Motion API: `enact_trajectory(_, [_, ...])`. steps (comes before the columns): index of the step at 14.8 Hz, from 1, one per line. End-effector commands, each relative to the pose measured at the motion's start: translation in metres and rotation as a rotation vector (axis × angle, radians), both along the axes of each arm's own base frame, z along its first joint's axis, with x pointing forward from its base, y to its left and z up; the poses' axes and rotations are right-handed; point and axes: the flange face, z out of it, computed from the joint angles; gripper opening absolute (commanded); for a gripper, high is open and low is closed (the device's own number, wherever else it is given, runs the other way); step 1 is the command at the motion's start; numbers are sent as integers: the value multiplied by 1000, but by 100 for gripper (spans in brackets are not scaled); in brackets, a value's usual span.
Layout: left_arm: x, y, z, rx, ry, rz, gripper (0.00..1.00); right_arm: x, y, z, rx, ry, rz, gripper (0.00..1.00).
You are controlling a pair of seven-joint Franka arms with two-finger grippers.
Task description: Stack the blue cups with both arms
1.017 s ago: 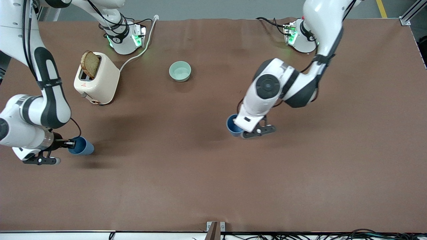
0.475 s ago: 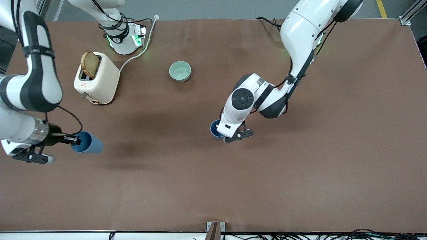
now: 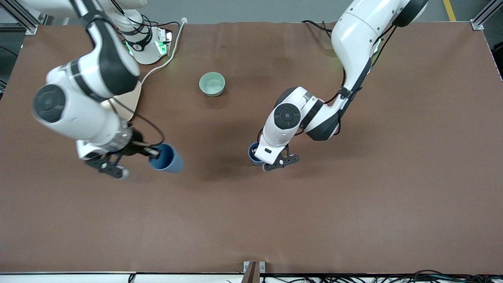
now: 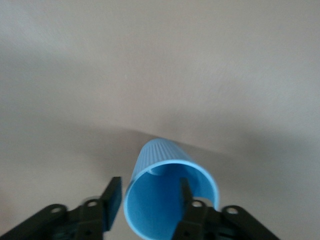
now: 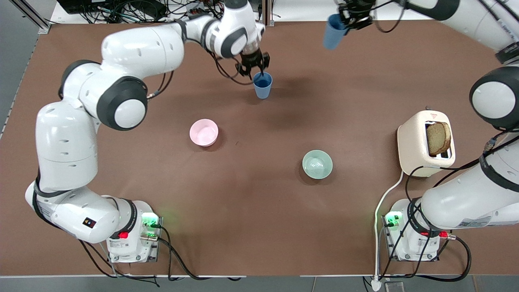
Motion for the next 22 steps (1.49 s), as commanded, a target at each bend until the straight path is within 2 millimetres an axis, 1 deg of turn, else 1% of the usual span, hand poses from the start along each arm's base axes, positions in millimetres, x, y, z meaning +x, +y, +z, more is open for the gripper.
enact_trajectory(1, [25, 58, 84, 33, -55, 36, 100, -22, 67, 6, 38, -41, -51, 1])
enact_trajectory(2, [34, 84, 115, 53, -92, 9, 100, -34, 100, -4, 54, -33, -71, 1])
enact_trajectory(3, [38, 105, 135, 73, -101, -15, 100, -44, 128, -18, 62, -16, -86, 1])
enact_trajectory(5, [41, 149, 179, 104, -113, -46, 100, -61, 177, -47, 98, -15, -84, 1])
enact_trajectory(6, [42, 174, 206, 108, -139, -73, 100, -72, 203, -68, 115, -9, -102, 1])
enact_trajectory(7, [39, 194, 226, 121, -145, -100, 100, -80, 220, -81, 123, -15, -104, 1])
enact_trajectory(8, [35, 209, 239, 140, -131, -141, 100, -82, 227, -92, 108, -29, -87, 1])
enact_trajectory(9, [32, 226, 255, 150, -137, -181, 100, -84, 230, -102, 90, -31, -73, 1])
enact_trajectory(10, [29, 244, 266, 161, -132, -213, 100, -85, 232, -110, 78, -31, -62, 2])
enact_trajectory(12, [18, 281, 294, 184, -114, -256, 100, -85, 232, -110, 71, -41, -55, 2])
enact_trajectory(13, [16, 299, 304, 184, -119, -285, 100, -85, 232, -110, 71, -41, -55, 2])
enact_trajectory(14, [7, 313, 317, 192, -132, -324, 100, -85, 232, -111, 70, -41, -55, 2])
enact_trajectory(16, [-8, 334, 326, 212, -132, -377, 100, -83, 231, -117, 59, -41, -50, 2])
enact_trajectory(17, [-18, 350, 329, 207, -126, -382, 100, -80, 227, -117, 57, -43, -56, 2])
enact_trajectory(19, [-31, 375, 333, 149, -101, -372, 100, -77, 224, -117, 49, -50, -53, 2])
enact_trajectory(22, [-40, 379, 340, 140, -90, -355, 100, -76, 223, -118, 42, -56, -49, 2])
